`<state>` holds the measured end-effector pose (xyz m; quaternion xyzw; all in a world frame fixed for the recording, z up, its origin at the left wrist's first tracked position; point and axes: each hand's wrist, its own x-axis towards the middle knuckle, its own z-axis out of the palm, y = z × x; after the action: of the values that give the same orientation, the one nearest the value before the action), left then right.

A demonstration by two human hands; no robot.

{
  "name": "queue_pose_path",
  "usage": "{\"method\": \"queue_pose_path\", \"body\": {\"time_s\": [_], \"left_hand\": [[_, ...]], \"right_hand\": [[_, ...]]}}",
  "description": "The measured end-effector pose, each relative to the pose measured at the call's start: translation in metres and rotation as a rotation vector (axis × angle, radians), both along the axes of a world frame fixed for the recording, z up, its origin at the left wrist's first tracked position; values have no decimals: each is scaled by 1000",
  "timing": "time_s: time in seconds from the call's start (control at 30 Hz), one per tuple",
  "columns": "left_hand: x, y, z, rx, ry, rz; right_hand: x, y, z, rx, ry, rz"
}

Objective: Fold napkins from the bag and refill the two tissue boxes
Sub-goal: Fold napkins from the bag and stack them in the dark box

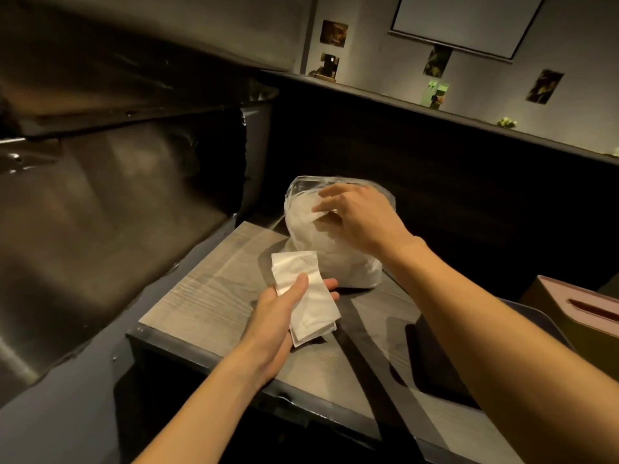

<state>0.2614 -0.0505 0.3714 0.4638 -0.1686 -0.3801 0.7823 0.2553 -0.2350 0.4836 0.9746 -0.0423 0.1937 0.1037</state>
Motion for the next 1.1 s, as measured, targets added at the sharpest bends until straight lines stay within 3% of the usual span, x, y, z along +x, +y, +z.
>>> {"method": "queue_pose_path", "body": {"time_s": [0.2, 0.37, 0.53, 0.7, 0.83, 0.97, 1.1], "left_hand": [[0, 1, 0, -11, 3, -6], [-1, 1, -1, -4, 6, -15], [-2, -1, -1, 20, -13, -24], [-3, -2, -3, 38, -22, -42], [-5, -2, 0, 58, -43, -42], [-6, -2, 2, 59, -36, -44], [-8, 1, 5, 48, -28, -72]], "right_hand": [[-18, -11, 9, 8, -121, -66], [-25, -10, 4, 46, -4, -84], [-22, -5, -6, 65, -105, -17], [-21, -9, -5, 429, -292, 7], [-30, -4, 0, 497, -382, -14], [-50, 12, 7, 721, -622, 81], [-93, 41, -24, 1066, -509, 165]]}}
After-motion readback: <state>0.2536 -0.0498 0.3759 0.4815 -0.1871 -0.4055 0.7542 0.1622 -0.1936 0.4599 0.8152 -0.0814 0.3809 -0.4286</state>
